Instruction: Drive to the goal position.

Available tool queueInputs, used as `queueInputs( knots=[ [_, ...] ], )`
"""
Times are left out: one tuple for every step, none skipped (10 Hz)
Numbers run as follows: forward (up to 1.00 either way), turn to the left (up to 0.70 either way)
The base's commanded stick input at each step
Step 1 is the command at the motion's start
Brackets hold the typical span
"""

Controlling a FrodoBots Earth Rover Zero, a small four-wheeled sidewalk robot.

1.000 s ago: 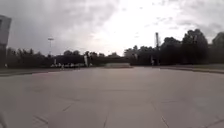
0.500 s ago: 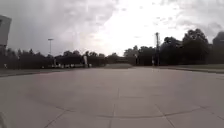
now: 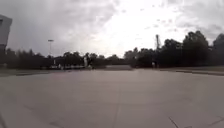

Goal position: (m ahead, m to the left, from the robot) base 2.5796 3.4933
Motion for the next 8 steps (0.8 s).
queueInputs(
  knots=[
    [0.70,-0.01],
    [0.70,-0.01],
    [0.70,-0.01],
    [0.70,-0.01],
    [0.70,0.01],
    [0.70,-0.01],
    [0.70,-0.01],
    [0.70,-0.01]
  ],
)
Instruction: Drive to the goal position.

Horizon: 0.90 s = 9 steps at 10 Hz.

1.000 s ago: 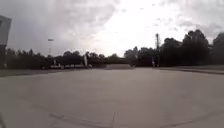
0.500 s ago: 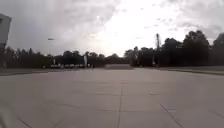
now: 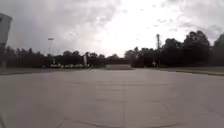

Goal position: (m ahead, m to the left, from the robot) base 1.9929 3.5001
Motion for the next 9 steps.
queueInputs(
  knots=[
    [0.70,-0.01],
    [0.70,-0.01],
    [0.70,-0.01],
    [0.70,-0.01],
    [0.70,0.00],
    [0.70,0.00],
    [0.70,-0.01],
    [0.70,0.01],
    [0.70,0.00]
  ],
)
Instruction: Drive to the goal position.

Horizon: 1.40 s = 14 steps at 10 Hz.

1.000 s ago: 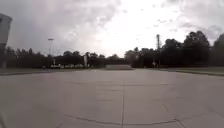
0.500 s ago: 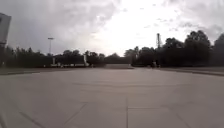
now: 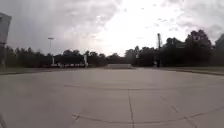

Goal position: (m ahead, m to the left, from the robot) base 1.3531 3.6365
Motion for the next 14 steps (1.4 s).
queueInputs(
  knots=[
    [0.70,-0.01],
    [0.70,-0.01],
    [0.70,-0.01],
    [0.70,-0.01],
    [0.70,-0.01],
    [0.70,-0.01],
    [0.70,-0.01],
    [0.70,-0.01],
    [0.70,-0.01],
    [0.70,-0.03],
    [0.70,-0.05],
    [0.70,-0.05],
    [0.70,-0.05],
    [0.70,-0.05]
  ],
)
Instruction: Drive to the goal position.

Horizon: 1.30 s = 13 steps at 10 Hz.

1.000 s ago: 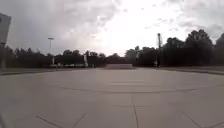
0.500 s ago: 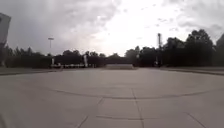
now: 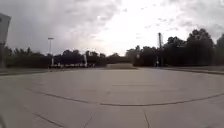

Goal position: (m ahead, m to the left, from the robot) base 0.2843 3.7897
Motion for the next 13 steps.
queueInputs(
  knots=[
    [0.70,-0.05],
    [0.70,-0.05],
    [0.70,-0.05],
    [0.70,-0.05],
    [0.70,-0.05],
    [0.70,-0.05],
    [0.70,-0.05],
    [0.70,-0.05],
    [0.70,-0.05],
    [0.70,-0.05],
    [0.70,-0.05],
    [0.70,-0.05],
    [0.70,-0.05]
  ],
)
